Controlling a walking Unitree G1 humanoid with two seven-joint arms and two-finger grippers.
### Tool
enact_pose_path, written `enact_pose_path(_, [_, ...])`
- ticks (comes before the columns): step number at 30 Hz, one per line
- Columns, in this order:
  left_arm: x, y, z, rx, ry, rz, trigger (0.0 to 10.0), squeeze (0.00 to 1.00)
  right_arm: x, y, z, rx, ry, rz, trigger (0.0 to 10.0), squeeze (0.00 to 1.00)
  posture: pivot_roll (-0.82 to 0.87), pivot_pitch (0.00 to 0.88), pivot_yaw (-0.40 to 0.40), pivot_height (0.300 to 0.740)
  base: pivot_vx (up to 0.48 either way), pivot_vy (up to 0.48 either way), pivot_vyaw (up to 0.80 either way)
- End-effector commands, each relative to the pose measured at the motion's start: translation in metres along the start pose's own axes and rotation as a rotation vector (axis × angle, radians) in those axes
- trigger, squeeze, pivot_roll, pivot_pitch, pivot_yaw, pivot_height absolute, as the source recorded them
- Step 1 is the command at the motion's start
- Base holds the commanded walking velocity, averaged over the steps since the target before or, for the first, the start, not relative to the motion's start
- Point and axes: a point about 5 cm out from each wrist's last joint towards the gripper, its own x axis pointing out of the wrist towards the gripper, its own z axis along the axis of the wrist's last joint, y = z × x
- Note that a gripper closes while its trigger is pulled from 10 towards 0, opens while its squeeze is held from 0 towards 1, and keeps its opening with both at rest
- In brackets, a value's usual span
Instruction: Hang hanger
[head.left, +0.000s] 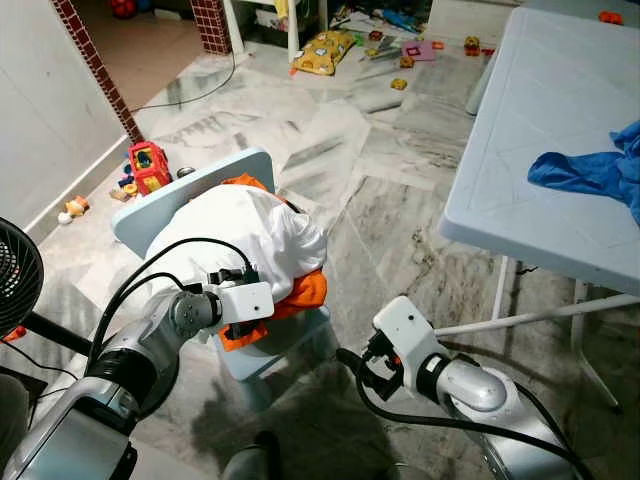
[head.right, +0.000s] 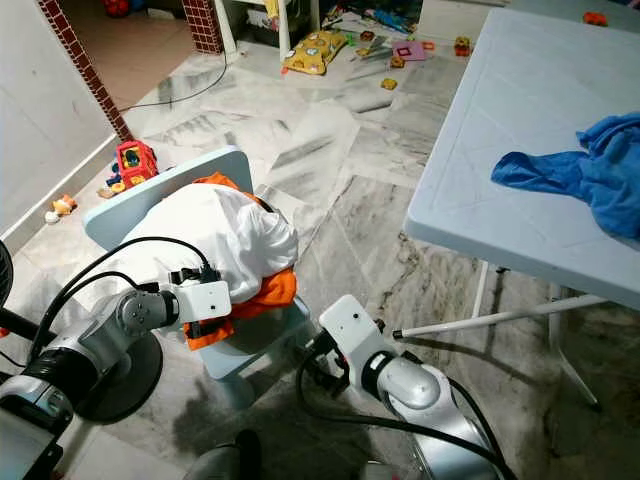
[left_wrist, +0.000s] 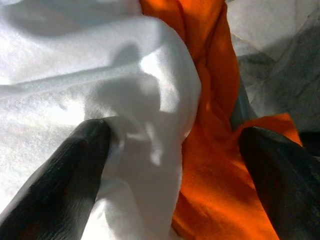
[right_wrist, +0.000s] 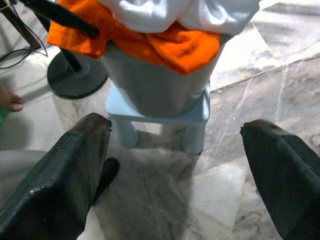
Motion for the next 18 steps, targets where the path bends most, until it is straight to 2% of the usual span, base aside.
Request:
enact_pose_path(1, [0.0,-0.004,0.0,0.02,-0.001,-0.027,10.0,0.0,-0.003,0.003,0.0,0.011,0.002,0.006,10.0,0.0,-0.18,0.255,0.06,0.74,0.0,0.0,0.0])
enact_pose_path(5, [-0.001,-0.002,0.005,0.046,-0.021,-0.022,10.0,0.0,-0.007,0.006,-0.002,0.026,0.012,0.009,10.0,0.0,-0.18,0.273,0.058,0.74,0.0,0.0,0.0])
enact_pose_path(7, [-0.003,0.007,0.011,0.061,-0.038,0.004,10.0,0.0,-0.009,0.008,-0.005,0.031,0.023,0.01,10.0,0.0,-0.18,0.28,0.058,0.74,0.0,0.0,0.0])
enact_pose_path(13, [-0.008,0.018,0.015,0.06,-0.045,0.054,10.0,0.0,-0.013,0.011,-0.009,0.044,0.042,0.01,10.0,0.0,-0.17,0.297,0.056,0.74,0.0,0.0,0.0])
enact_pose_path(18, [-0.013,0.017,0.014,0.053,-0.045,0.05,10.0,0.0,-0.015,0.016,-0.013,0.055,0.061,0.022,10.0,0.0,-0.16,0.308,0.051,0.74,0.0,0.0,0.0])
